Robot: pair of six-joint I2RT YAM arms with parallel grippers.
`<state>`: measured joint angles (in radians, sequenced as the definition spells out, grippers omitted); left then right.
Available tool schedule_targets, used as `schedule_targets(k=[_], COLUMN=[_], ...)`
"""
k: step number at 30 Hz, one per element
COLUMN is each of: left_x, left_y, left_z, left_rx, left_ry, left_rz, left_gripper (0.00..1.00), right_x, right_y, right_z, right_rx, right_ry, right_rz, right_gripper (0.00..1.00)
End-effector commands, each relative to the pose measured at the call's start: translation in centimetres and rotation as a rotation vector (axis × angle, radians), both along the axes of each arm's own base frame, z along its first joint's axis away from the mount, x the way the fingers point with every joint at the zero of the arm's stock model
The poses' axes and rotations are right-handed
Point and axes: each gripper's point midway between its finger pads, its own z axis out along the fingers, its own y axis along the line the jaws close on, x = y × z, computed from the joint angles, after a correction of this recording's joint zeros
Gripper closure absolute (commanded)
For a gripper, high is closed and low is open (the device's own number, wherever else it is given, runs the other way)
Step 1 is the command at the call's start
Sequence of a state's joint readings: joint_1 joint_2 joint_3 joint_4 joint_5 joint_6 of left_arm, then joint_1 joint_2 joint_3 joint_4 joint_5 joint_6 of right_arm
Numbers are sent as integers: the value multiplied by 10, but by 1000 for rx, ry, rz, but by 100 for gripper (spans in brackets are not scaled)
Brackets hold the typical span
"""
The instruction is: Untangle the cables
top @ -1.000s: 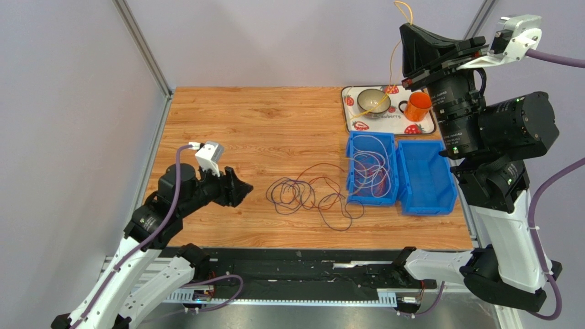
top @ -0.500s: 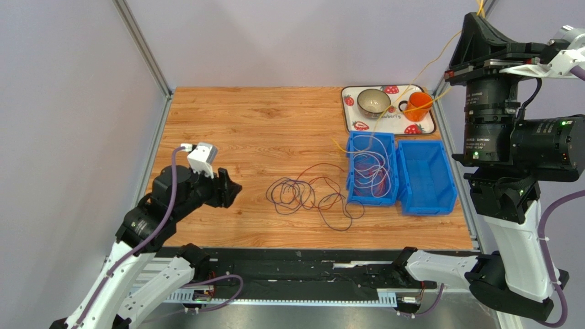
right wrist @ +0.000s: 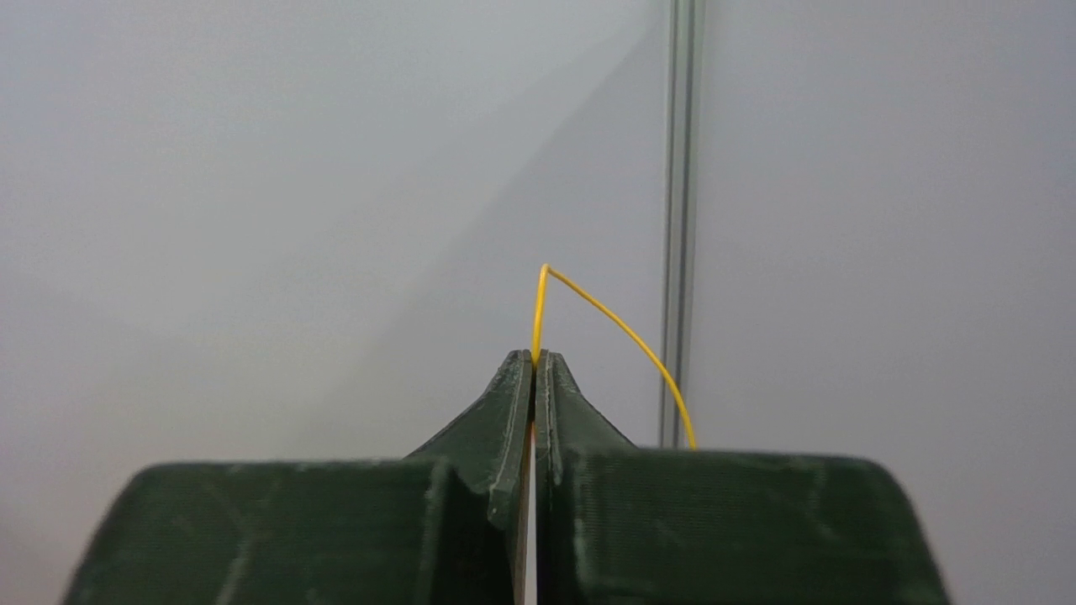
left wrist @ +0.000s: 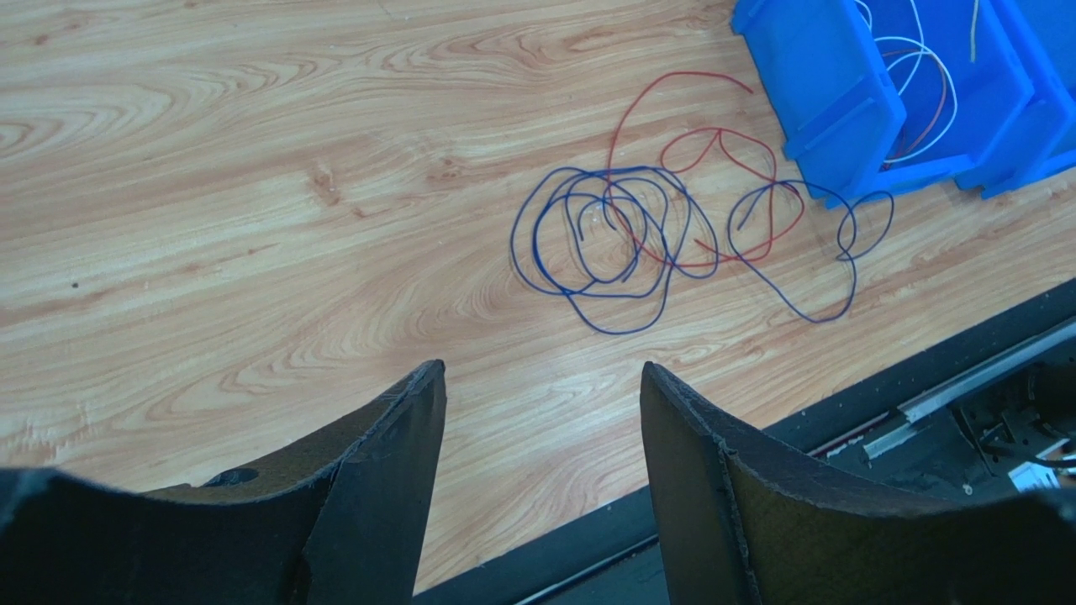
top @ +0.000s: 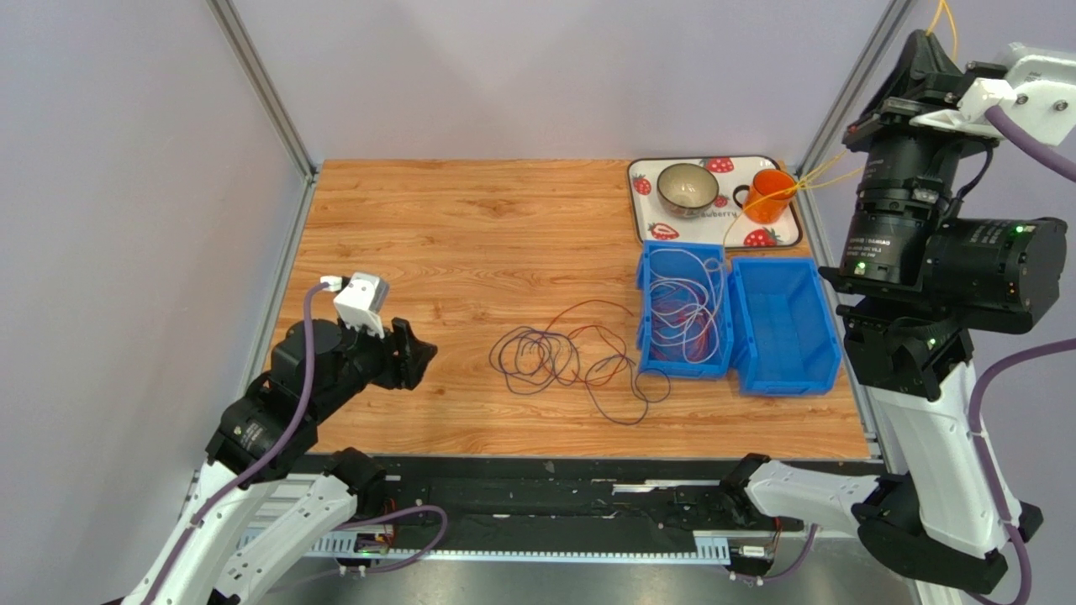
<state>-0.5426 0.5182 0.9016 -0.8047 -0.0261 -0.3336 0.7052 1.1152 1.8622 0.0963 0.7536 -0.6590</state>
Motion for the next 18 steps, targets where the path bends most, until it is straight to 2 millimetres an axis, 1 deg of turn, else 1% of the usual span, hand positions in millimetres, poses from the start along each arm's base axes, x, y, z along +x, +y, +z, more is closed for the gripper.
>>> schedule_targets(k=[1, 3, 5, 6, 7, 8, 10, 13, 18], left_x=[1, 2, 2, 2, 2, 2, 2, 2, 1], left_y=[2, 1, 1, 1, 1, 1, 1, 1, 2], left_z=[3, 2, 1, 1, 1, 1, -1, -1, -2], left_rx=[3, 4, 7, 6, 7, 8, 12, 10, 17], left_ry=[-21, -16, -16, -14, -12, -11, -5, -6, -5], left_rz=[6, 6, 6, 6, 6, 6, 7, 11, 14], left_gripper=[33, 33, 33, 34, 34, 34, 33, 33, 33], right_x=[-26, -30, -34, -33, -32, -33, -29, -26, -16], right_y=[-41, -50, -58, -59, -57, -59, -60, -63, -68], right_z=[9, 11, 19, 22, 30, 34, 37, 36, 24], right_rx=[51, 61, 76, 68, 62, 56, 37, 34, 24], right_ry=[-42, -52, -75, -72, -83, -86, -74, -72, -45], right_rz=[-120, -149, -179, -186, -186, -199, -226, -260, -292], right_gripper=[100, 100, 100, 100, 100, 100, 100, 100, 100])
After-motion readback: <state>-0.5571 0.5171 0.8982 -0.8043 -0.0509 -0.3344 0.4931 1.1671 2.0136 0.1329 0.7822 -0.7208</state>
